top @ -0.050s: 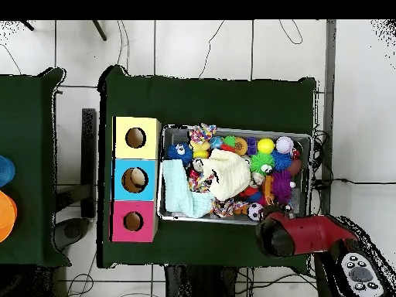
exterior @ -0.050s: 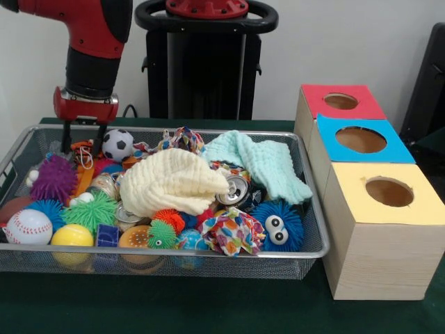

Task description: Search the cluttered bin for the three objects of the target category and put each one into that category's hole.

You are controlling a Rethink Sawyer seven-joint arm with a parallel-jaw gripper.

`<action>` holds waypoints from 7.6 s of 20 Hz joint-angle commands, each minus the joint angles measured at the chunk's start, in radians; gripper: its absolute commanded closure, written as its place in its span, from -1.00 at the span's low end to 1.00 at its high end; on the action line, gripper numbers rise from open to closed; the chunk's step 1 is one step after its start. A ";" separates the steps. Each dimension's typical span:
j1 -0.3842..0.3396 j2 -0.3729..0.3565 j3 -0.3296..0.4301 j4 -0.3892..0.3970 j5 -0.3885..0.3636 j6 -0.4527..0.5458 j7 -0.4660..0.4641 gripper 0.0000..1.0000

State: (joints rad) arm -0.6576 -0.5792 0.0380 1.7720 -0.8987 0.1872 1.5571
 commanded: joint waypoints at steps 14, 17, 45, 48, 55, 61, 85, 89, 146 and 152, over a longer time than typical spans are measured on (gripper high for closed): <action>0.019 0.066 0.072 0.048 -0.005 0.071 0.026 -1.00; 0.013 0.069 0.070 0.044 0.004 0.079 0.026 -1.00; 0.071 -0.108 0.054 0.061 0.005 0.068 -0.030 1.00; 0.068 -0.157 0.075 0.071 0.022 0.107 -0.065 1.00; 0.049 -0.224 0.133 0.078 0.026 0.139 -0.124 1.00; 0.019 -0.242 0.183 0.092 0.045 0.162 -0.132 1.00; 0.018 -0.419 0.371 0.232 0.317 0.355 -0.036 1.00; 0.050 -0.444 0.354 0.251 0.347 0.363 0.000 1.00; 0.715 -0.443 -0.097 0.323 0.705 0.239 0.392 1.00; 0.778 -0.420 -0.126 0.306 0.726 0.231 0.438 1.00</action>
State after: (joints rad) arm 0.0914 -1.0552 -0.0538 2.0253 -0.2248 0.4577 1.7094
